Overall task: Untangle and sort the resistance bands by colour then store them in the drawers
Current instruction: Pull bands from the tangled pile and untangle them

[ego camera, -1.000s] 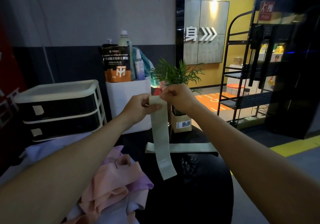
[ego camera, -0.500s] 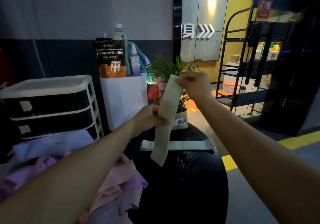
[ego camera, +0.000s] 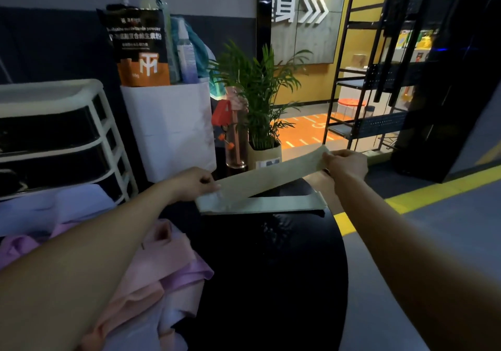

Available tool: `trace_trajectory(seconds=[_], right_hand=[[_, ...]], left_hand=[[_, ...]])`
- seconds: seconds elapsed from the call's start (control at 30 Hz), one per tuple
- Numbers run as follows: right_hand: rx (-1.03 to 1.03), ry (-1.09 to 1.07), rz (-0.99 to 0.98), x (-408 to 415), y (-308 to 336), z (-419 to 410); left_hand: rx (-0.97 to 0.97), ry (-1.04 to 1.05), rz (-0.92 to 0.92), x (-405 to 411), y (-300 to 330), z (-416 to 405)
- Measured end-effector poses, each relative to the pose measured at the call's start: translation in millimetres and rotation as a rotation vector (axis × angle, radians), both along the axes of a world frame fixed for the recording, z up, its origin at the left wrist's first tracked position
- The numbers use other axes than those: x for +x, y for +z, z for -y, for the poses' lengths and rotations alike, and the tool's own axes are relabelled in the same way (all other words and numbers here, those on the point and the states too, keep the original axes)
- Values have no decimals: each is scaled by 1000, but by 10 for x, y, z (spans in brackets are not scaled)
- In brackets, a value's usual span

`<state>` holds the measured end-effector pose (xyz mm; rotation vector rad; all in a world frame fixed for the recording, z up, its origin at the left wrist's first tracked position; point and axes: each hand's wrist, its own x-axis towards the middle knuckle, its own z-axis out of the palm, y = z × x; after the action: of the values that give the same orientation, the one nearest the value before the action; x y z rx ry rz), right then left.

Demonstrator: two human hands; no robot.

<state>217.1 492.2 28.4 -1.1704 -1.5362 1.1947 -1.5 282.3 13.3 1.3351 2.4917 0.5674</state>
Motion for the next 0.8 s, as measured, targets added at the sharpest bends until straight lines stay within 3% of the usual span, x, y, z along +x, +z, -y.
trace_trajectory(seconds=[0.1,0.4,0.8], right_hand=[[-18,-58,72,-9,-284,-88],[39,-112,286,-174,-877,-245],[94,-121,379,-215,-1187,-350]], left_hand=[[-20,10,-41,-134,-137,-96],[244,131,33,-331,-521,-428],[182,163,9,-423,-859,-522]])
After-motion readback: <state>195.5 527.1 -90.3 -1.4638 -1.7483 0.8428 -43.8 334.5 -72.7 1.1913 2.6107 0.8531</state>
